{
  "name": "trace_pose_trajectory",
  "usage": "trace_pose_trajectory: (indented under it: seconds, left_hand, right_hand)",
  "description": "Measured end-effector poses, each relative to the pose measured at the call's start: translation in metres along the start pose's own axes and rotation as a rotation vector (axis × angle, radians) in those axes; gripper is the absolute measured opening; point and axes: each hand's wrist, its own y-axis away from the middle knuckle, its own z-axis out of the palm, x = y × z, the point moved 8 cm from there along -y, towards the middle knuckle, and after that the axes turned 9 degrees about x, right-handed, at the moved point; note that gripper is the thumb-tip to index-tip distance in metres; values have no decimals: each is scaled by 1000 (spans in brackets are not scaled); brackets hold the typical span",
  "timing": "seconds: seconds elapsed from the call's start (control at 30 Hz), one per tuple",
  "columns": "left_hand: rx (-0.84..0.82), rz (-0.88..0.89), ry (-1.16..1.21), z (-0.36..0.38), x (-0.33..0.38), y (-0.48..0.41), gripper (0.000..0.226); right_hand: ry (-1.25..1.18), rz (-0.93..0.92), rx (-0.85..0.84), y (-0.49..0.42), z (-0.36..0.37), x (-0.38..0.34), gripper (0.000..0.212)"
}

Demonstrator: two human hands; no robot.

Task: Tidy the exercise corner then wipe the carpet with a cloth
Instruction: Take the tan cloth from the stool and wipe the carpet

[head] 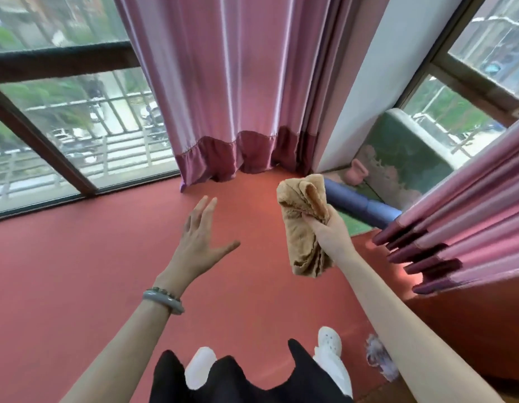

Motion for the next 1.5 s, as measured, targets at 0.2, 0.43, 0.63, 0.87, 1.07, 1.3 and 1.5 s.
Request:
trace_pose_trajectory:
  seconds: [0.2, 0.43, 0.63, 0.87, 1.07, 1.3, 1.5]
  left_hand:
    - [109, -324, -23, 50, 31, 5, 97]
    - [203, -589, -20, 94, 70, 30, 96]
    - [213, -716, -79, 99, 55, 67, 94]
    - [152, -791, -117, 149, -16, 98, 91]
    - [76, -882, -211, 291, -150, 131, 87]
    - [-28, -998, -339, 488, -328, 217, 90]
    - [-20, -1079, -377, 600, -456, 276, 78]
  right_hand:
    - [49, -55, -225, -92, -26, 21, 40]
    - [28, -58, -462, -151, -44, 29, 43]
    - [-6, 7, -589, -151, -9, 44, 26]
    - [-66, 147, -735, -141, 69, 110, 33]
    - [103, 91, -867, -172, 181, 256, 51]
    - [426, -147, -764, -242, 293, 489, 23]
    - [728, -428, -860, -257, 405, 635, 25]
